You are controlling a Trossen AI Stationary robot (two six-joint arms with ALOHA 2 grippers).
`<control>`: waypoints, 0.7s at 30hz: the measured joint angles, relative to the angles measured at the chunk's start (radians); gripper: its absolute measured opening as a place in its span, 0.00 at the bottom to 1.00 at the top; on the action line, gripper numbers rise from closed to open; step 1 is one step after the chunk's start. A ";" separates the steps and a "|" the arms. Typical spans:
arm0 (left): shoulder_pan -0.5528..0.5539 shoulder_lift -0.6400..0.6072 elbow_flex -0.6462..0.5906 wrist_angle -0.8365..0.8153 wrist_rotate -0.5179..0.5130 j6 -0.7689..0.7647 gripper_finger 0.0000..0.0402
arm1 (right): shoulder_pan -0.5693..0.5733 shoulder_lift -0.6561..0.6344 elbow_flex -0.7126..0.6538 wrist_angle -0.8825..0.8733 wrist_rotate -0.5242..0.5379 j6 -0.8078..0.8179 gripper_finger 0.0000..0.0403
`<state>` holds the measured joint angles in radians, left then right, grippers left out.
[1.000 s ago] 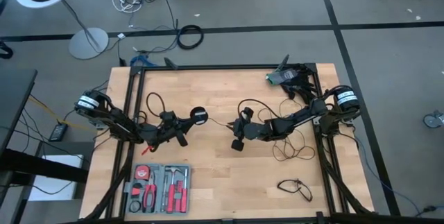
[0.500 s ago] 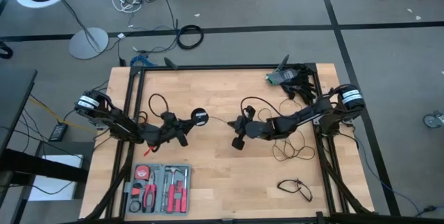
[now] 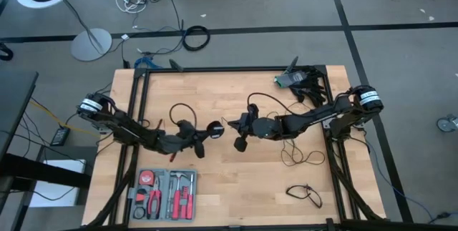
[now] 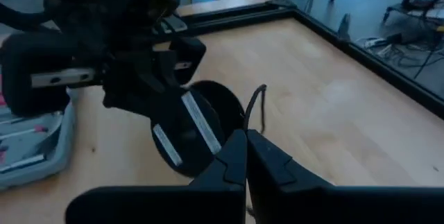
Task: Coil cords
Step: Coil the black wire onto the spool
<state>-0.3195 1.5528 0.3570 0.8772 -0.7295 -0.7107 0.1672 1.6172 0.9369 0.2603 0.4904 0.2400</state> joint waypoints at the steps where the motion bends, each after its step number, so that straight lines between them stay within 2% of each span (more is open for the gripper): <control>1: 0.003 0.000 0.018 -0.031 -0.007 0.000 0.00 | 0.000 0.000 0.010 0.001 -0.019 -0.003 0.00; 9: 0.043 0.000 0.130 -0.253 -0.020 0.000 0.00 | 0.030 0.000 0.041 0.016 -0.086 -0.006 0.00; 21: 0.102 0.000 0.258 -0.270 -0.016 0.139 0.00 | 0.055 0.000 0.041 -0.010 -0.102 -0.004 0.00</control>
<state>-0.2175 1.5528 0.6147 0.6075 -0.7456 -0.5715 0.2218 1.6176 0.9775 0.2500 0.3885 0.2364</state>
